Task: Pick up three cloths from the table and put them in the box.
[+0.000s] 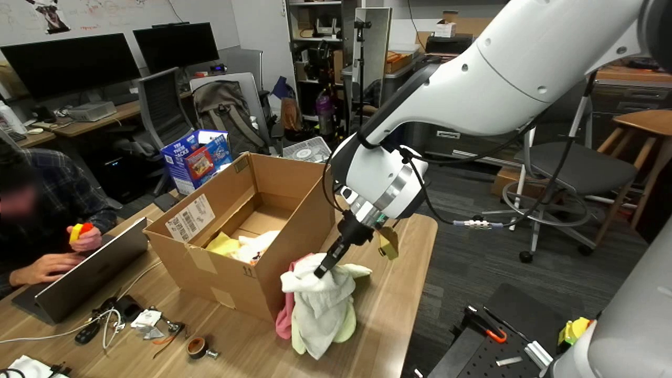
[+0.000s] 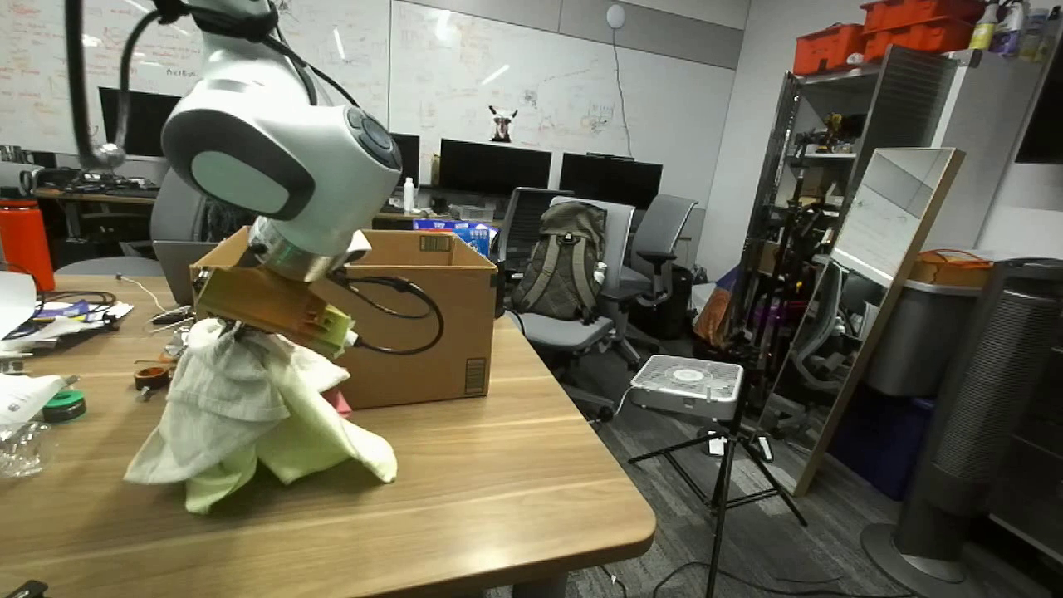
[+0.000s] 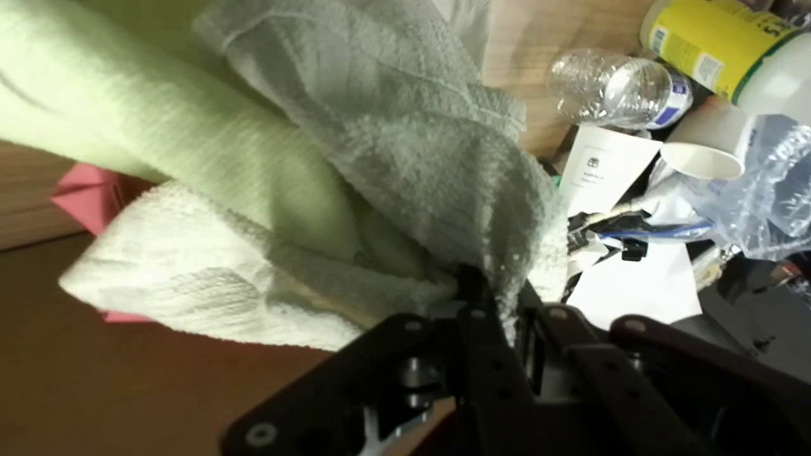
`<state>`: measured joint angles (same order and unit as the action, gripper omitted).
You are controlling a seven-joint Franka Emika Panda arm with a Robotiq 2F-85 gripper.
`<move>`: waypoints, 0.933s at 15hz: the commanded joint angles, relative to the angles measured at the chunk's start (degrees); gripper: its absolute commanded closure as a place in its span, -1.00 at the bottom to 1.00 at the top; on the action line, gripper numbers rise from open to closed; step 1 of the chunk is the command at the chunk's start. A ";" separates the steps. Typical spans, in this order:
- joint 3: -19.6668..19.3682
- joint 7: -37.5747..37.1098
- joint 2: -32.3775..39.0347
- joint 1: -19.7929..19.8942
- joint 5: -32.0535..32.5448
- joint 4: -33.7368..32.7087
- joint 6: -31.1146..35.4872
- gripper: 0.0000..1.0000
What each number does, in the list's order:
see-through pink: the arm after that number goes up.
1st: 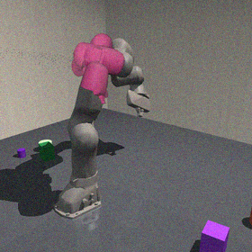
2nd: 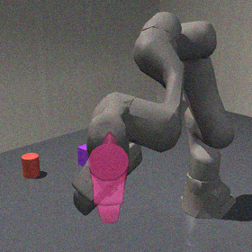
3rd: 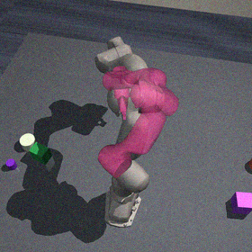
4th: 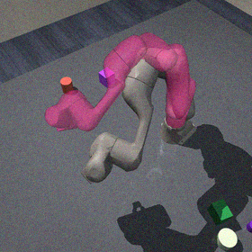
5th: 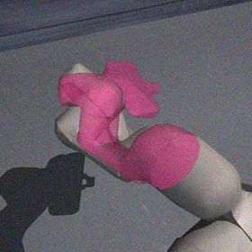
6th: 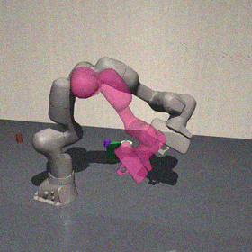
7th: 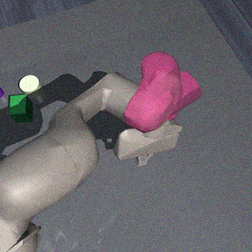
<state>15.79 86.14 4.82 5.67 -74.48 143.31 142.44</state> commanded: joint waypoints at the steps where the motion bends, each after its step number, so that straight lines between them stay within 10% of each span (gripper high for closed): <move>1: -4.48 -1.43 -9.20 -4.68 -3.79 3.04 -4.51 0.78; 14: -5.88 -10.45 -25.91 -12.04 -12.40 2.84 -6.28 0.79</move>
<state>9.83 79.44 -15.33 -4.61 -84.30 145.92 136.47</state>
